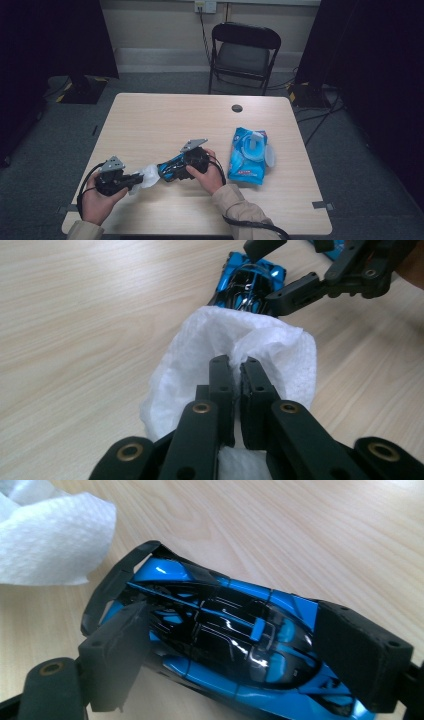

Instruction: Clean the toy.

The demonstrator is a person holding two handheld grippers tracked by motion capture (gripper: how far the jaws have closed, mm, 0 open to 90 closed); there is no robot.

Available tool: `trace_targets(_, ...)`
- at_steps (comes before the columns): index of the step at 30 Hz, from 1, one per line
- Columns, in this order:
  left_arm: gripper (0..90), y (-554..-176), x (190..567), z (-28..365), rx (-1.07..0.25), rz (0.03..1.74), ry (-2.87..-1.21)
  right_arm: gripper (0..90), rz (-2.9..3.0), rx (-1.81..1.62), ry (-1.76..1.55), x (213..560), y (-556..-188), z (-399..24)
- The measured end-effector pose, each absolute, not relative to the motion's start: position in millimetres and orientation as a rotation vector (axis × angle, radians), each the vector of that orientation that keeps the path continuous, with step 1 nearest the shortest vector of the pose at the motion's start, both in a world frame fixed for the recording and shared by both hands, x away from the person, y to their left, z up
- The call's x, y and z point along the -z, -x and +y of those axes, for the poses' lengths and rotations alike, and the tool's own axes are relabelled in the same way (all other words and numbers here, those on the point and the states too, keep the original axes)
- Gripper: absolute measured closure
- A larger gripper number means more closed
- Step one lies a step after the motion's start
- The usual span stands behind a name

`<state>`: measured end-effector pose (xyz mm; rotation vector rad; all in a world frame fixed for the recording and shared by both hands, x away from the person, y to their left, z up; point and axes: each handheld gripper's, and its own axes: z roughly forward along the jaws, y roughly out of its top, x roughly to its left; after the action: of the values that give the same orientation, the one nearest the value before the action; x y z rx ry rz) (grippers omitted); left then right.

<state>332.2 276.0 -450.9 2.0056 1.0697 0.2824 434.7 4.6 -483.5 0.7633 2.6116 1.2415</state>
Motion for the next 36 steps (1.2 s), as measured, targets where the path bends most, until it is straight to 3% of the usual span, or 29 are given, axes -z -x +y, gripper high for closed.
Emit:
trace_targets(8, 85.9, -335.8, 455.3, 279.5, -0.300, 1.091, -2.011, 14.3, 2.614, -1.223, -0.742, 483.7, -436.9, 12.9)
trace_targets(12, 85.8, -341.4, 462.6, 279.1, -0.330, 1.126, -2.018, 5.1, 2.604, -1.217, -0.737, 490.1, -438.7, 15.7)
trace_targets(17, 85.1, -354.7, 476.0, 273.0, -0.380, 1.172, -2.025, 5.0, 2.574, -1.260, -0.737, 493.5, -436.9, 13.7)
trace_targets(19, 84.9, -360.3, 481.6, 266.4, -0.338, 1.165, -2.041, 5.0, 2.572, -1.263, -0.732, 493.8, -436.5, 13.9)
trace_targets(27, 69.1, -371.3, 494.8, 244.9, -0.345, 1.104, -2.093, 4.9, 2.568, -1.260, -0.737, 493.9, -435.1, 14.8)
trace_targets(36, 85.1, -373.9, 496.0, 240.5, -0.294, 1.062, -2.097, 3.8, 2.564, -1.247, -0.740, 493.9, -435.0, 15.8)
